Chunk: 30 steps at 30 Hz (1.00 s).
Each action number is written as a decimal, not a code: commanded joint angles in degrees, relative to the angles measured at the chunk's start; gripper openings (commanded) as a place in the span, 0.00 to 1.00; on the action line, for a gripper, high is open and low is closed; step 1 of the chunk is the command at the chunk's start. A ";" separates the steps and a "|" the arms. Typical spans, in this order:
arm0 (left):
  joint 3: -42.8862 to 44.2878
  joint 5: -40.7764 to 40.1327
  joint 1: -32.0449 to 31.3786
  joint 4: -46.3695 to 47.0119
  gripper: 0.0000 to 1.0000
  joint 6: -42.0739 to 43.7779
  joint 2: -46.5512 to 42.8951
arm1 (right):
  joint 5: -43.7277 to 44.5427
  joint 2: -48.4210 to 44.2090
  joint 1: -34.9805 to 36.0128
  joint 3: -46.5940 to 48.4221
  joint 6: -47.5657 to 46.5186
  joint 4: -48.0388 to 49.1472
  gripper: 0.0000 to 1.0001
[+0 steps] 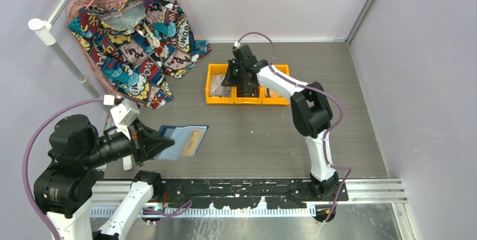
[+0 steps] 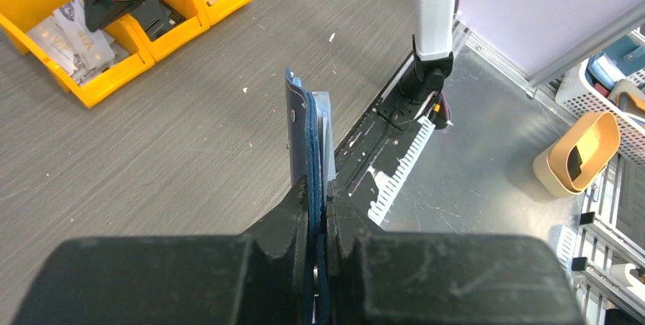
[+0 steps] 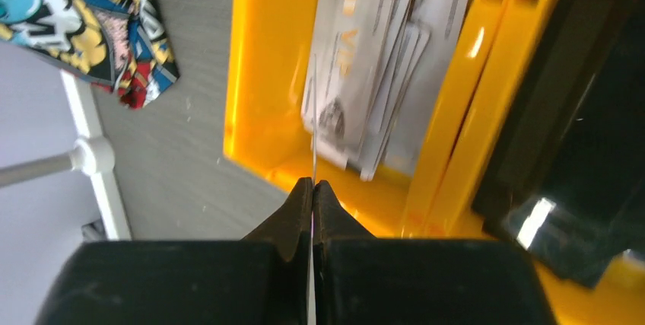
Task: Take the credit cards out of the card holder
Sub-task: Place the credit card in the storage box.
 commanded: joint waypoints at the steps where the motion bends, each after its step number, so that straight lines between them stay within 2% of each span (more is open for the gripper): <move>1: 0.84 -0.28 0.23 0.23 0.00 2.17 0.17 | 2.03 6.03 -0.34 13.48 -4.11 -3.30 0.01; 9: 1.41 -0.45 0.16 -0.53 0.00 2.52 -0.36 | 1.79 15.52 -0.32 24.11 -3.28 -3.87 0.01; 10: 1.41 -0.60 0.20 -0.66 0.00 2.54 -0.44 | 1.54 15.86 -0.34 25.17 -3.25 -4.48 0.06; 13: 1.58 -0.71 0.22 -0.06 0.00 2.38 -0.62 | 0.11 14.04 -0.29 25.18 -2.55 -4.74 0.31; 14: 1.50 -0.72 0.18 0.32 0.00 1.95 -0.73 | -0.02 12.46 -0.19 23.93 -2.39 -3.78 0.36; 18: 1.36 -0.89 0.23 4.35 0.00 -1.07 -0.84 | -0.76 1.99 0.36 16.05 -1.03 1.36 0.53; 20: 1.20 -1.40 0.18 7.19 0.00 -2.93 -0.97 | -2.30 -5.11 0.75 9.57 0.52 5.67 0.61; 23: -0.04 -2.73 0.22 13.07 0.00 -6.83 -1.23 | -3.70 -17.79 1.81 -3.11 3.94 14.00 0.79; 24: -0.58 -3.10 0.18 15.15 0.00 -8.28 -1.24 | -4.76 -21.24 2.19 -7.28 5.59 17.75 0.84; 29: -2.12 -7.41 0.23 25.52 0.00 -16.23 -0.28 | -10.70 -37.38 5.77 -29.63 18.36 43.33 0.99; 30: -2.03 -8.11 0.18 27.55 0.00 -17.43 0.11 | -11.07 -40.01 7.06 -33.52 21.32 48.35 0.99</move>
